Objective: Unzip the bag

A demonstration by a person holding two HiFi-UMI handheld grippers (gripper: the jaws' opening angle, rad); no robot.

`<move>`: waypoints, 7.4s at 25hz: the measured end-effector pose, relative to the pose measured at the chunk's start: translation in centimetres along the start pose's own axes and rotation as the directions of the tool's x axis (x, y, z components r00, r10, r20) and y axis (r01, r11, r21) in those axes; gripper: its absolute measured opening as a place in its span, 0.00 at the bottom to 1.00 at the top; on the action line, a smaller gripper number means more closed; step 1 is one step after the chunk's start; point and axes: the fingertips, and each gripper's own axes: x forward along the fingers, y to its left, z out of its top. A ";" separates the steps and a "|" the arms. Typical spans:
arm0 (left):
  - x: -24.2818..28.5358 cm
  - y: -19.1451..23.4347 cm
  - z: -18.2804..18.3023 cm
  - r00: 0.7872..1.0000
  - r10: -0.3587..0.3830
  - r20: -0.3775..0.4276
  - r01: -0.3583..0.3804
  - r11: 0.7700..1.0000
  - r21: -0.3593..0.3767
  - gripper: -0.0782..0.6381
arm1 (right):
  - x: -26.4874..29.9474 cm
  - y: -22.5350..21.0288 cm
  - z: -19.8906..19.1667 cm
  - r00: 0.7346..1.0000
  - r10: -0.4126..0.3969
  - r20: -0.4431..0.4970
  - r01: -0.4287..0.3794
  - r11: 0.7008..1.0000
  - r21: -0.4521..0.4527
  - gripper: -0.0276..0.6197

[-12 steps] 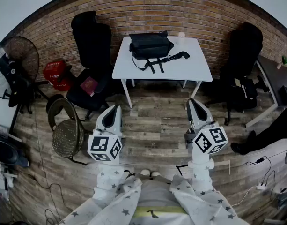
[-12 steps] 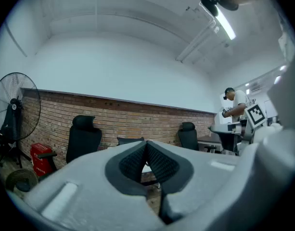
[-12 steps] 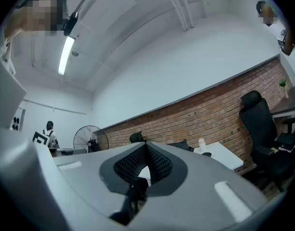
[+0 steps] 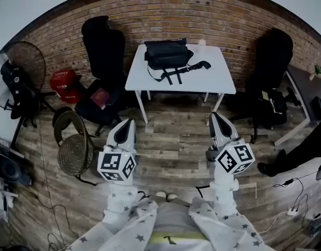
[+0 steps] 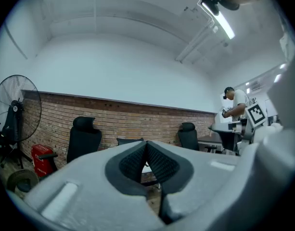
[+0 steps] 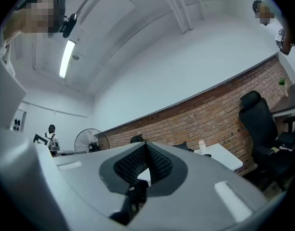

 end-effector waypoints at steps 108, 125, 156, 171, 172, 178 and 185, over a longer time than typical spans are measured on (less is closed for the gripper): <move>51.1 25.2 -11.5 0.960 0.000 -0.281 -0.057 0.979 -0.195 0.26 | 54.7 -15.4 -22.1 0.831 0.363 -0.421 -0.300 0.930 0.211 0.22; 56.7 26.4 -14.2 0.921 -0.233 -0.313 0.155 0.955 -0.254 0.40 | 57.1 -11.4 -30.4 0.762 0.338 -0.553 -0.287 0.941 0.180 0.25; 59.0 24.0 -14.8 0.872 -0.396 -0.288 0.338 0.913 -0.230 0.30 | 56.6 -11.3 -30.8 0.708 0.337 -0.621 -0.342 0.933 0.116 0.07; 58.9 23.6 -15.2 0.900 -0.340 -0.272 0.293 0.936 -0.197 0.30 | 55.7 -13.3 -30.2 0.663 0.363 -0.654 -0.364 0.921 0.142 0.07; 58.9 23.7 -15.2 0.901 -0.337 -0.272 0.292 0.937 -0.194 0.30 | 55.8 -13.5 -30.2 0.662 0.360 -0.658 -0.362 0.922 0.139 0.07; 58.9 23.6 -15.3 0.904 -0.323 -0.280 0.280 0.943 -0.183 0.29 | 55.7 -14.4 -30.0 0.644 0.357 -0.677 -0.385 0.915 0.117 0.07; 58.9 23.7 -15.4 0.907 -0.315 -0.280 0.269 0.944 -0.189 0.29 | 55.7 -15.5 -29.8 0.641 0.332 -0.692 -0.387 0.918 0.082 0.07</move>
